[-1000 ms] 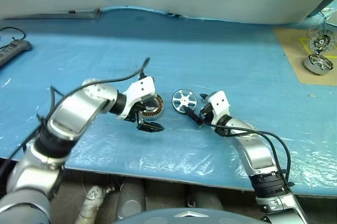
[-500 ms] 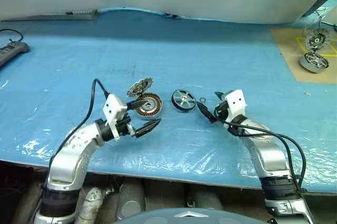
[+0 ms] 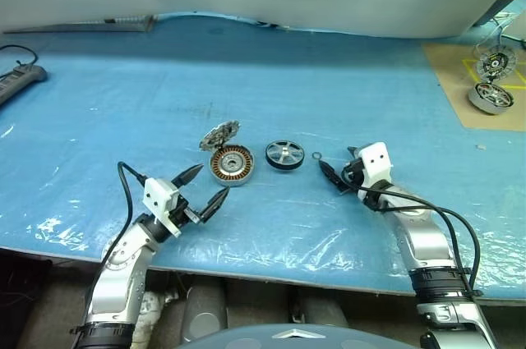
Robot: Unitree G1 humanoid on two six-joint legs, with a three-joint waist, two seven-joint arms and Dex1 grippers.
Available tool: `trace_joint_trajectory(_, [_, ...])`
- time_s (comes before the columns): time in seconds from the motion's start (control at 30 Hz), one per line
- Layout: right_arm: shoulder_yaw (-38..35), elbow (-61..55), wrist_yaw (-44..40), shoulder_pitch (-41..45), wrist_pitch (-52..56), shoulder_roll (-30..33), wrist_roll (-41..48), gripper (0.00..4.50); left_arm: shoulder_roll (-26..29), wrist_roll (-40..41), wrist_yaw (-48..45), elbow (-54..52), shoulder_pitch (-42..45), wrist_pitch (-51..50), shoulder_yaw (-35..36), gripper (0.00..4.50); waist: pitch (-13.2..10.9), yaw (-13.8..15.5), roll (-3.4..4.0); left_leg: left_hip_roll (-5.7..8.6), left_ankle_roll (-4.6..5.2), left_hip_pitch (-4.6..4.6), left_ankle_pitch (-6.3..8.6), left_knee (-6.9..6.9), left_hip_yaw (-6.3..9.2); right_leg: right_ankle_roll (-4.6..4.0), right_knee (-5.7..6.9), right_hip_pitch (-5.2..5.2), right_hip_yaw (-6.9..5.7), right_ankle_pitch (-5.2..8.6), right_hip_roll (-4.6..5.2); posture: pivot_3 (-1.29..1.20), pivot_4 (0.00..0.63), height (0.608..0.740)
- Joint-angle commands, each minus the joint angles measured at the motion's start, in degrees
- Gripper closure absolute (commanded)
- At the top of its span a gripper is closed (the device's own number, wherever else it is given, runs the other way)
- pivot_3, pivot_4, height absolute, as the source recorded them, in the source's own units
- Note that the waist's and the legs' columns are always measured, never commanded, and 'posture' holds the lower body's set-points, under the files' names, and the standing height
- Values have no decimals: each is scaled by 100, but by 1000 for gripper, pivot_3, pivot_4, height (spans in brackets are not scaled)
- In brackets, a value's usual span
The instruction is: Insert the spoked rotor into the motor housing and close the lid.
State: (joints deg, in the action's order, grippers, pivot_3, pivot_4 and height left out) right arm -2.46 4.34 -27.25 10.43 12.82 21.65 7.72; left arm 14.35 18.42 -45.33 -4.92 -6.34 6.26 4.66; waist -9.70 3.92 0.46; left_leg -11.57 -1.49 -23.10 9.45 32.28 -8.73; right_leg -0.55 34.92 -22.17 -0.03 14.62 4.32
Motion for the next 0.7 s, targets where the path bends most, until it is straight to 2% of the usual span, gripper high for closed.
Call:
trace_joint_trajectory(0.03, [143,94,-135,140,-187,-19,-44,0,87,28,120,-221,112,50,-14,29,0,0,0,-2,0,0,0,2,0,0,2,0,-1,0,-1,0,150,740])
trace_joint_trajectory(0.4, [650,714,43,379,109,-187,-460,0,214,-51,373,-392,126,-30,-194,29,11,-11,-11,-5,1,17,1,17,-3,-3,23,9,5,1,-2,0,150,740])
trace_joint_trajectory(0.5, [734,834,102,347,245,-184,-559,580,240,-71,386,-371,146,-27,-236,0,31,-10,-36,-6,1,48,2,16,-5,-4,28,32,9,2,-2,0,150,740])
trace_joint_trajectory(0.7, [775,937,198,300,278,-211,-560,2607,304,-177,428,-315,138,44,-337,0,39,-5,-48,0,19,136,15,-6,-15,13,6,112,20,14,3,0,150,740])
